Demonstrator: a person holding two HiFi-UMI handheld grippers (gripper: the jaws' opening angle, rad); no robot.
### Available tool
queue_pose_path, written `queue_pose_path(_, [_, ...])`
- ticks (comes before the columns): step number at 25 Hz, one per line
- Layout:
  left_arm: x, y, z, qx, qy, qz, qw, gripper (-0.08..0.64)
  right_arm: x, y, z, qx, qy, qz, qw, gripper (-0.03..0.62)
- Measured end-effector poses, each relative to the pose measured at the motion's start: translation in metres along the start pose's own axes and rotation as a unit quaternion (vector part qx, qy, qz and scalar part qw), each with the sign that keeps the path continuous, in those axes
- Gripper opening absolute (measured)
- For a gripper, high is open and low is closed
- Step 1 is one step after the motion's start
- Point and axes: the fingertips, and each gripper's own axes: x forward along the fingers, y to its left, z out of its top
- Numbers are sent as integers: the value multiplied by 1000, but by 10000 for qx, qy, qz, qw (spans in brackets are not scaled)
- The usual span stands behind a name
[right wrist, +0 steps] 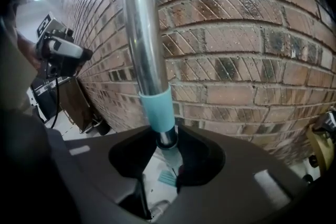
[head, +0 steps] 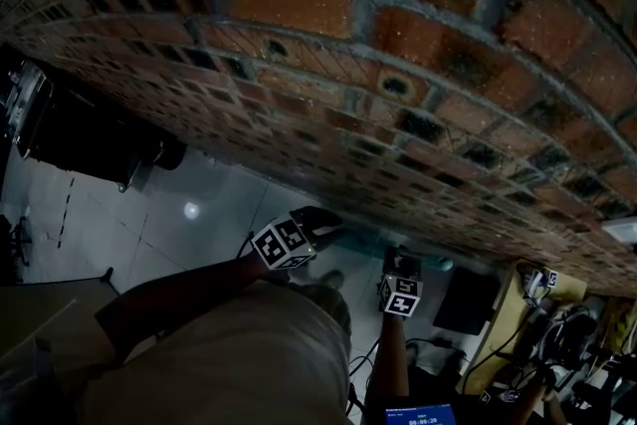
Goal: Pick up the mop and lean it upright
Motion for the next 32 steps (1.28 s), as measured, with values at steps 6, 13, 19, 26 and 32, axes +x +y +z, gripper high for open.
queue_pose_path(6, [7, -3, -9, -78, 89, -14, 9999, 95, 12, 0, -9, -21, 137, 100, 9999, 127])
queue_pose_path(13, [17, -3, -12, -41, 174, -17, 9998, 95, 28, 1, -19, 5, 208, 89, 9997, 127])
queue_pose_path(19, [21, -6, -21, 23, 321, -23, 9995, 95, 49, -10, -44, 271, 452, -1, 9986, 127])
queue_pose_path(26, [18, -1, -25, -53, 331, 54, 9994, 95, 59, -6, -49, 95, 589, 51, 9982, 127])
queue_pose_path(32, [21, 4, -23, -8, 346, 122, 9993, 95, 69, -6, -59, 249, 663, 50, 9975, 127])
